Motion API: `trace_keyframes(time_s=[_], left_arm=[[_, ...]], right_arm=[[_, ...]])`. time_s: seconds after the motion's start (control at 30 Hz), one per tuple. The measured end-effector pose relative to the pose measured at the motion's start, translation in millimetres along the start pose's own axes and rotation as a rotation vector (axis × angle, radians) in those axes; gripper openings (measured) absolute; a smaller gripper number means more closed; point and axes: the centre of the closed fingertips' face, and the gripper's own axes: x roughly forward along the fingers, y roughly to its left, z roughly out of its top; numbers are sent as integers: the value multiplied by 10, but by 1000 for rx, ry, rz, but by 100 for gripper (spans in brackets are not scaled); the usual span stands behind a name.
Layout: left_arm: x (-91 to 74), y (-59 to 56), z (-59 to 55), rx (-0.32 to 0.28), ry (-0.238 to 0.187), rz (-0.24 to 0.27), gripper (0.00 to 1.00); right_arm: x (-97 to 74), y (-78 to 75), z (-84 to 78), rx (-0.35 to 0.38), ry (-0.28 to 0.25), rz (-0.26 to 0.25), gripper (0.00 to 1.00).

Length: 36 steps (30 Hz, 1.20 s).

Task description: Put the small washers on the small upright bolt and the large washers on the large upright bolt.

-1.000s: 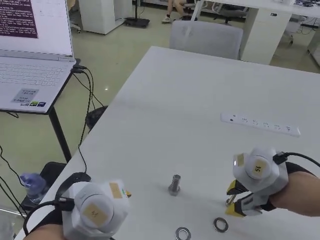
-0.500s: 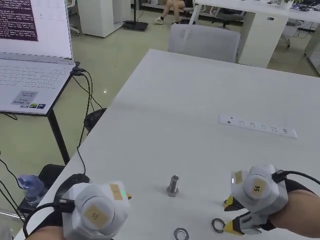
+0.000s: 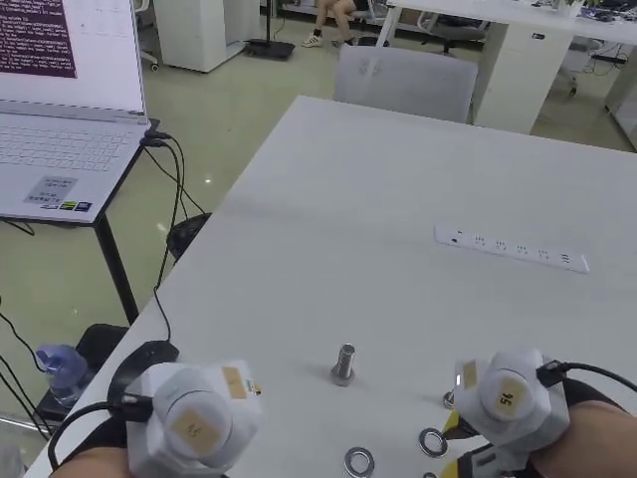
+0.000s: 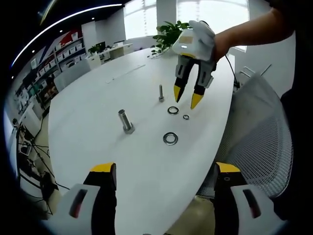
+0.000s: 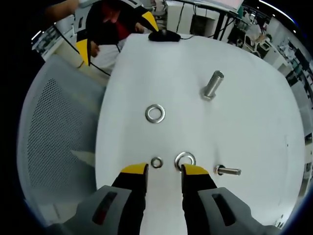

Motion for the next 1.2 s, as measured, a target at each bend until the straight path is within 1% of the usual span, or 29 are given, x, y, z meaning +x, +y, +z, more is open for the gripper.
trace_keyframes(time_s=[0.1,0.3,0.47,0.5,0.6,0.7,0.97,1.2], left_arm=[[6,0,18,-1,-5,1,81],[5,-3,19,-4,-7,0,81],[-1,-19,-15,-6,0,-5,80],[-7,-22,-18,-7,0,-5,80],[-24,-19,-14,-11,-4,-4,80],[-29,-16,-18,-9,1,-7,79],[-22,18,-2,-12,-6,-3,79],[-15,25,-7,-13,-10,-1,81]], right_arm=[[49,53,-36,7,4,12,28],[143,103,-120,10,8,14,28],[198,135,-138,6,6,19,27],[214,138,-148,-4,14,17,27],[228,135,-144,-15,15,13,27],[254,138,-137,-24,14,14,27],[297,126,-132,-37,27,10,25],[311,123,-129,-42,23,12,24]])
